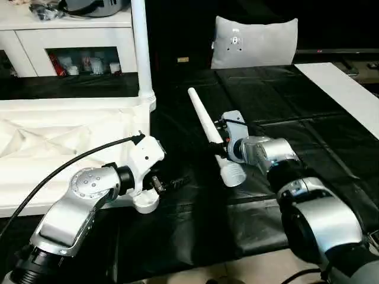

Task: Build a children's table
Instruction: Pick table leg

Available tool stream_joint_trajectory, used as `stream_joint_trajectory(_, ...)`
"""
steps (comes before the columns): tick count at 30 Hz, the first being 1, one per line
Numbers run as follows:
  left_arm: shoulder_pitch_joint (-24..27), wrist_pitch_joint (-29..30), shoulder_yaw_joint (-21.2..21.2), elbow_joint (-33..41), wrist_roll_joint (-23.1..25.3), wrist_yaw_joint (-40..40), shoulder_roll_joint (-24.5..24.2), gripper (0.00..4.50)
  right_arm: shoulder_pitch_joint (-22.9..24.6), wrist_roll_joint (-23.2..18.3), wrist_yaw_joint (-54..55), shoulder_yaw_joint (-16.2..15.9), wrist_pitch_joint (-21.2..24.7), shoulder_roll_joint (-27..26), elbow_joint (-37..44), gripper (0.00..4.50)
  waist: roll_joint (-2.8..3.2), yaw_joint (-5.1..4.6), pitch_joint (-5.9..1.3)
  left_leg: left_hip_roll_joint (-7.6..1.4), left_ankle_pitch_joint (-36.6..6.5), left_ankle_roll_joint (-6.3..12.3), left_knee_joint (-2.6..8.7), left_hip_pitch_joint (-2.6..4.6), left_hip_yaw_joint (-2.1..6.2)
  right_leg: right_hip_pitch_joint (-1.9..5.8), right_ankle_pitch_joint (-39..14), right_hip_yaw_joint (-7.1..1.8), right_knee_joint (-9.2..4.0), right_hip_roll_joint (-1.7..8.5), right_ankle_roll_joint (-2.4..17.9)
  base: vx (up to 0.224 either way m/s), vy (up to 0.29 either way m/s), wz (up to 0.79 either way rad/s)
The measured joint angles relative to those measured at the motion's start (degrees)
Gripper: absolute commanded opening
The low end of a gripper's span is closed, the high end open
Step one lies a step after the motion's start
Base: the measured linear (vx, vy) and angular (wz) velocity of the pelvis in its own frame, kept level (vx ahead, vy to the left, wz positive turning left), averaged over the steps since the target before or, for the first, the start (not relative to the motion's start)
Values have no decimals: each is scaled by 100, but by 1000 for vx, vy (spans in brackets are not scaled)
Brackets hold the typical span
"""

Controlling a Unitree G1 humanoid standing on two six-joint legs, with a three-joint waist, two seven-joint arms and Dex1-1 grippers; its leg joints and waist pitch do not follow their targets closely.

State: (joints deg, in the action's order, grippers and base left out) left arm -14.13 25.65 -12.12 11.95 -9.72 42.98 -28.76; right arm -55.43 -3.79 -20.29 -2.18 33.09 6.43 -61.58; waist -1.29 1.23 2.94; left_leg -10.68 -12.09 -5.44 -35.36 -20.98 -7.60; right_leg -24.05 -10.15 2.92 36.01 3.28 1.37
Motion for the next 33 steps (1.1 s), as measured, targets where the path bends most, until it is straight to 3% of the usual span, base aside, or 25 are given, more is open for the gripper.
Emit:
stream_joint_trajectory(4,-1,0,0,-53,0,2,0,450,-34,9,-23,1,-26,38,-114,189,0,40,0,-34,5,-6,0,15,-61,5,1,-4,6,2,1,0,0,0)
stream_joint_trajectory(15,0,-2,0,-100,-3,-4,4,450,-38,91,-130,44,-144,50,-182,181,0,57,0,-38,9,-12,0,17,-66,6,3,-5,10,2,1,0,0,0)
stream_joint_trajectory(18,-18,-108,21,-147,-2,-120,111,450,122,35,-99,177,-449,98,3,181,-1,69,0,-39,9,-12,0,11,-68,4,3,-4,6,2,0,0,0,0)
stream_joint_trajectory(22,-183,-184,204,-401,-28,-348,370,450,539,-259,-144,507,-979,163,650,181,-4,97,4,-39,10,-10,0,1,-70,-2,2,-4,5,2,-1,0,0,0)
stream_joint_trajectory(24,-393,-186,357,-525,-75,-513,561,450,670,-493,-210,741,-927,196,1087,180,-4,106,4,-40,12,-8,0,0,-76,-5,3,-8,4,3,-1,0,0,0)
stream_joint_trajectory(27,-791,-198,604,-731,-261,-789,963,450,947,-1175,-665,1277,-789,180,2095,180,-2,122,6,-41,11,-7,0,2,-79,-2,3,-10,3,3,-2,0,0,0)
stream_joint_trajectory(29,-901,-220,657,-746,-318,-873,1027,450,972,-1353,-875,1343,-824,181,2418,180,1,92,4,-43,10,-6,0,10,-83,1,3,-9,2,2,-3,0,0,0)
stream_joint_trajectory(33,-1309,-217,934,-1140,-648,-1086,1447,450,1578,-2132,-1665,1520,-712,145,3421,180,15,118,11,-46,11,-6,2,4,-82,2,1,-3,-3,1,-7,0,0,0)
